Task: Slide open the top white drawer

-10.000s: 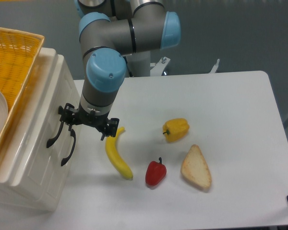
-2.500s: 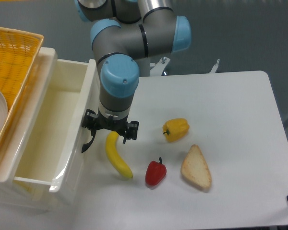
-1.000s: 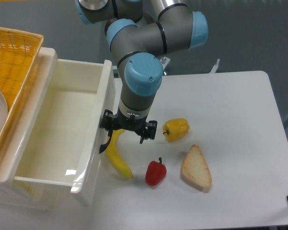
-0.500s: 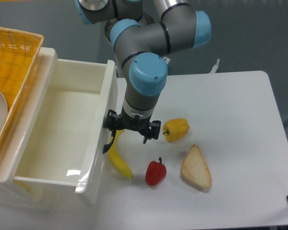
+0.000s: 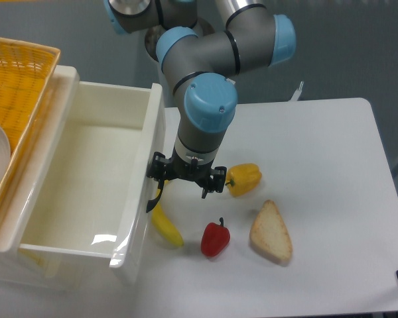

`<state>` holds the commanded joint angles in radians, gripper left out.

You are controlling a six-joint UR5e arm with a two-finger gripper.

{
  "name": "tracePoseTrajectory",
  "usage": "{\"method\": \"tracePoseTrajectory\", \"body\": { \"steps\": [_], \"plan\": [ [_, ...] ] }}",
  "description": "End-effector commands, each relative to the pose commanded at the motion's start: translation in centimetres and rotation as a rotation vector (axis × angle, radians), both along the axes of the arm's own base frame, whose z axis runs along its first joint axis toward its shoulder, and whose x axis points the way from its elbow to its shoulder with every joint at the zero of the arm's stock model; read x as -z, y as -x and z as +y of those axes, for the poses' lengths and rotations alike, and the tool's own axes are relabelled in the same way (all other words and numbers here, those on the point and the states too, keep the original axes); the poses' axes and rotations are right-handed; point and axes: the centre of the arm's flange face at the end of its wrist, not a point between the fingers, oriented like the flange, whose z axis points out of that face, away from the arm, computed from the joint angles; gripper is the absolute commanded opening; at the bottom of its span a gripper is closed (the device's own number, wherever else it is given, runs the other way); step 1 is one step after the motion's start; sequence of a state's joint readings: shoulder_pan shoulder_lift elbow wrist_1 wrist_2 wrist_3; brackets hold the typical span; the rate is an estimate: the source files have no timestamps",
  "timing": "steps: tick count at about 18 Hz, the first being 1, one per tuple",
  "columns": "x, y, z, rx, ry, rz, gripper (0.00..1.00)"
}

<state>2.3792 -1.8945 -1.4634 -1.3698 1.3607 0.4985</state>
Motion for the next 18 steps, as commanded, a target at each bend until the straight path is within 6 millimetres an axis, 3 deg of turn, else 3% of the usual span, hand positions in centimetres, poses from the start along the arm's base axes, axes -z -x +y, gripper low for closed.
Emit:
{"method": "tracePoseTrajectory", "body": {
  "steps": [10,18],
  "plan": [
    [0.6,-0.1,0.0,-0.004,-0.009,-0.026,1.0],
    [0.4,1.1,-0.7,-0.035,-0.049,-0.064,1.0]
  ]
}}
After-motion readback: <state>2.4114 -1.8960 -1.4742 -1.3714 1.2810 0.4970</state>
